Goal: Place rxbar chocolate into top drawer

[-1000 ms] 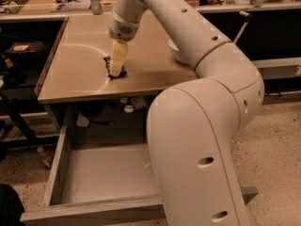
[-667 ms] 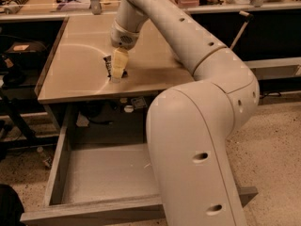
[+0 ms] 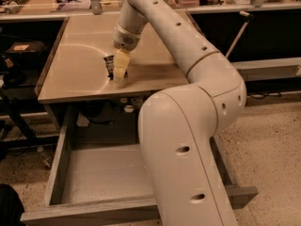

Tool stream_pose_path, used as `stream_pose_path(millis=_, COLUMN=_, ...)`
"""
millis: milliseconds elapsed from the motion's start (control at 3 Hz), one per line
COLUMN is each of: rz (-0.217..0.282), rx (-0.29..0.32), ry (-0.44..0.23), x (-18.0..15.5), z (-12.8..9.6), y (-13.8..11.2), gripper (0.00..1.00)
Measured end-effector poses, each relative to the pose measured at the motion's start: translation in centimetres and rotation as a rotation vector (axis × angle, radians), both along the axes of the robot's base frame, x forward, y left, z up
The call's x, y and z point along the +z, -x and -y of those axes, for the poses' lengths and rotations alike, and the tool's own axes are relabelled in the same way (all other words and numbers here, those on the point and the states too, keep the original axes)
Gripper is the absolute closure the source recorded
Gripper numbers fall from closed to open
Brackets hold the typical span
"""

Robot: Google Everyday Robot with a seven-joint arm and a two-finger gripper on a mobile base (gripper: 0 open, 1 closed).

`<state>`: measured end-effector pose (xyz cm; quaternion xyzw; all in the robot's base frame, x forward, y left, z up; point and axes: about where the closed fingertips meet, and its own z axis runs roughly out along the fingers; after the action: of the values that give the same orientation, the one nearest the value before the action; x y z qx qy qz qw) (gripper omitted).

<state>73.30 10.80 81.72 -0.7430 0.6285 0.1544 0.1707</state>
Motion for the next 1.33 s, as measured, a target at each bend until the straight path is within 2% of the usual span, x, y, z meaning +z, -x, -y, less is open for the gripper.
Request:
stream_pose_path(millis=333, rz=-0.007, rx=0.005, ry=-0.005, x=-0.61, z=-0.28, y=-0.77, gripper=0.0)
stream_pose_path(millis=667, rz=0.005, rx=-0.001, ry=-0.016, x=-0.74, z=-0.72, y=-1.29, gripper=0.16)
stream_pose_path(millis=1333, rz=0.005, rx=-0.001, ry=-0.016, x=-0.74, z=-0.72, y=-1.29, gripper=0.63)
